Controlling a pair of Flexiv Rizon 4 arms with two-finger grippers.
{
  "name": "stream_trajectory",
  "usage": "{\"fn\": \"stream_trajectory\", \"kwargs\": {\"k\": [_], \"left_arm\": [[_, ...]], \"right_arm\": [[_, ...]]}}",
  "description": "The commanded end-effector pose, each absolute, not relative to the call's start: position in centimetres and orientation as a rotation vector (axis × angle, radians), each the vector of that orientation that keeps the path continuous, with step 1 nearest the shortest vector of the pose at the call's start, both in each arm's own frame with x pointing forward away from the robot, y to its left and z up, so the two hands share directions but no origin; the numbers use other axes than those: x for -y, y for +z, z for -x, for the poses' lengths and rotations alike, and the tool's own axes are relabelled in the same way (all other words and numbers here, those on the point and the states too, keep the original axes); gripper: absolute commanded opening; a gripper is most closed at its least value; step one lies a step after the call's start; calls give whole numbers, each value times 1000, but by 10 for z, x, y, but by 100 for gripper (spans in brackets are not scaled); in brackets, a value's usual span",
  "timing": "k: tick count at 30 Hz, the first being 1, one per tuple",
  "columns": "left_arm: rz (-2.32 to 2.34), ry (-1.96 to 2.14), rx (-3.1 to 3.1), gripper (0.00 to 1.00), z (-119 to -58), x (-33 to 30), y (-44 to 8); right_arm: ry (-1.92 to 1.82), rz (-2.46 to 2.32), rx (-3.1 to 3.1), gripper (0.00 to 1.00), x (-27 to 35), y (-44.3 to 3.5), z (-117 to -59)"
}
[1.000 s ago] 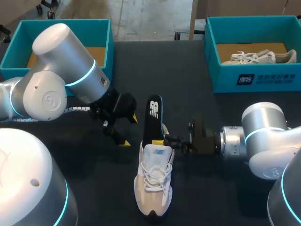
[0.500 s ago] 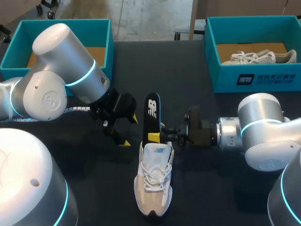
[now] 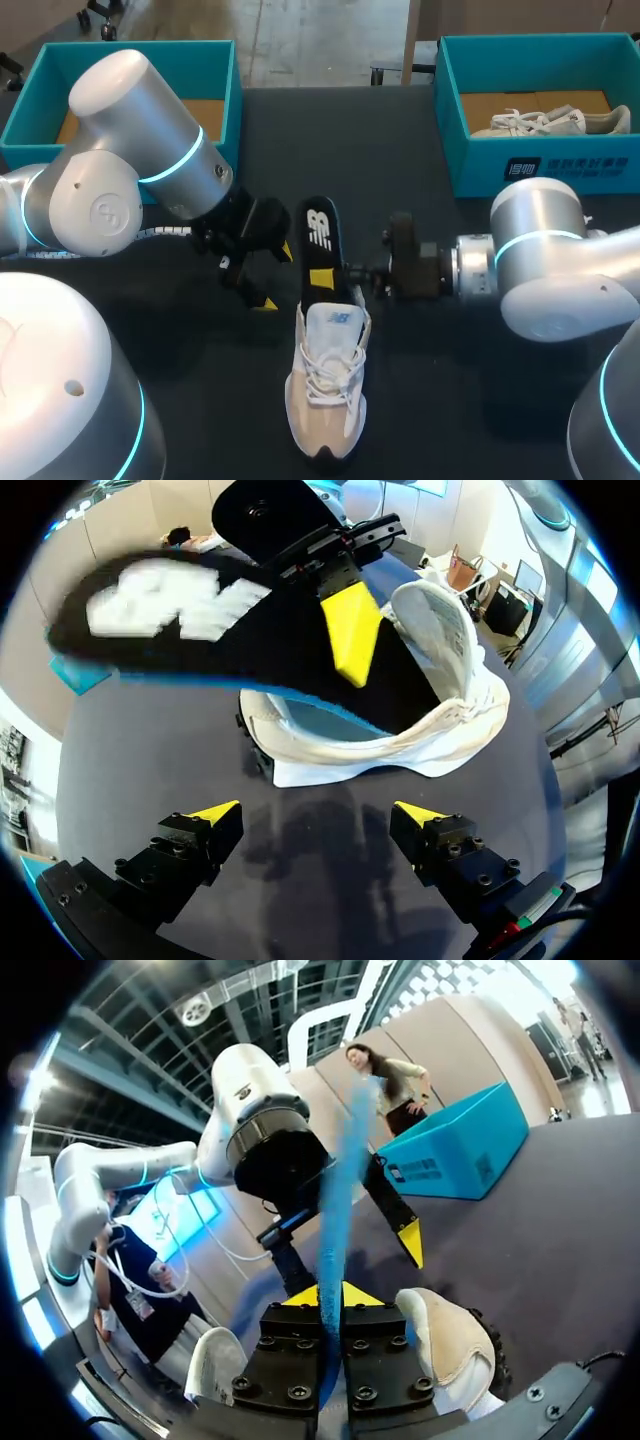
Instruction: Take the shoe out of the shoebox, open the shoe tongue, remove and reinsert the insole, then place the shoe into the shoebox
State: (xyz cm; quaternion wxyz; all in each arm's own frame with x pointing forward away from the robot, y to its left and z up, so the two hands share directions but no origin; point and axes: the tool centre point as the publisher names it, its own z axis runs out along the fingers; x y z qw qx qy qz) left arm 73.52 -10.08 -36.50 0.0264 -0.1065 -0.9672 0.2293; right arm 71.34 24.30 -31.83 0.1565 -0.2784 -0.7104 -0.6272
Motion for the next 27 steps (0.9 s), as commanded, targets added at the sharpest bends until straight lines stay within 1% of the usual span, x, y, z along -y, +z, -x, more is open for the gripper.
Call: {"fn": "stream_trajectory", "kwargs": {"k": [1, 7, 18, 27], "left_arm": [[330, 712, 2989, 100, -735, 100, -366], [330, 712, 2989, 100, -735, 100, -366], [330, 712, 2989, 100, -735, 100, -366], [330, 712, 2989, 100, -735, 100, -366]], "right_arm": [[-1788, 816, 2039, 0, -247, -322, -713], [-1795, 791, 1984, 0, -240, -331, -707], [-1765, 887, 1942, 0, -226, -347, -690], [-1738, 905, 1876, 0, -225, -357, -680]]}}
